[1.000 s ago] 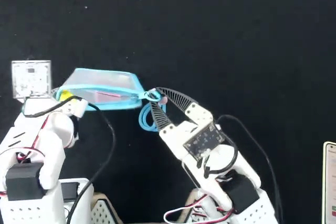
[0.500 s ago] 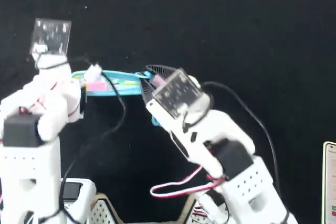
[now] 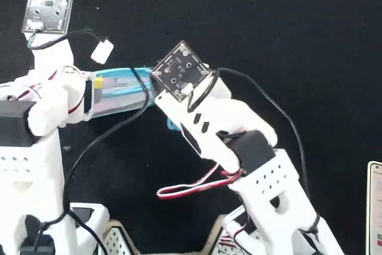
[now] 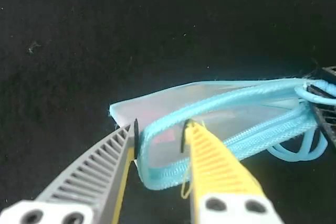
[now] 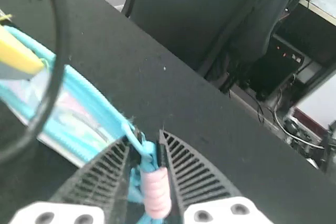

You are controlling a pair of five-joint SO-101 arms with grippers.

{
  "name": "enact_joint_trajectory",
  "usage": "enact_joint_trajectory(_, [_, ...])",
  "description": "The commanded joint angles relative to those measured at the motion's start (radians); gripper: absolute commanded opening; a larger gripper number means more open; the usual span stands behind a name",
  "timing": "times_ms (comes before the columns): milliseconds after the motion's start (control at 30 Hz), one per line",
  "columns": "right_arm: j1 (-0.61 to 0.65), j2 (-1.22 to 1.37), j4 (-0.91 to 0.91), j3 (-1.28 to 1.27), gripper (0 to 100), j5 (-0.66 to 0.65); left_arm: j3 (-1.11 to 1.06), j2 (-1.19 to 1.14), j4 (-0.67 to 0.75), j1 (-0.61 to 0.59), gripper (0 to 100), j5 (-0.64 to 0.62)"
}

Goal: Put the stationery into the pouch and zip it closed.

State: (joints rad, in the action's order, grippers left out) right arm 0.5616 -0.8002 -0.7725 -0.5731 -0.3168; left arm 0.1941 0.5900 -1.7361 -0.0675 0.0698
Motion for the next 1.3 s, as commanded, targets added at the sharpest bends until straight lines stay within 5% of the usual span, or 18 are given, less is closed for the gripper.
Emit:
enact_joint_trajectory(0, [0.011, 0.002, -0.002, 0.033, 1.1, -0.005, 0.065, 0.003, 0.002, 0.016, 17, -0.006])
enact_joint_trajectory(467, [0.005, 0.007, 0.008, 0.045, 1.1, -0.011, 0.114, 0.313, -0.025, 0.015, 17, 0.094])
enact_joint_trajectory(933, [0.003, 0.01, 0.008, 0.119, 1.1, -0.011, -0.395, 0.628, -0.025, 0.194, 17, 0.361])
enact_joint_trajectory(1133, [0.003, 0.002, -0.003, 0.111, 1.1, -0.011, -0.544, 0.646, -0.011, 0.188, 17, 0.44])
enact_joint_trajectory(1267, [0.005, 0.001, -0.072, 0.108, 1.1, -0.011, -0.639, 0.654, 0.115, 0.067, 17, 0.456])
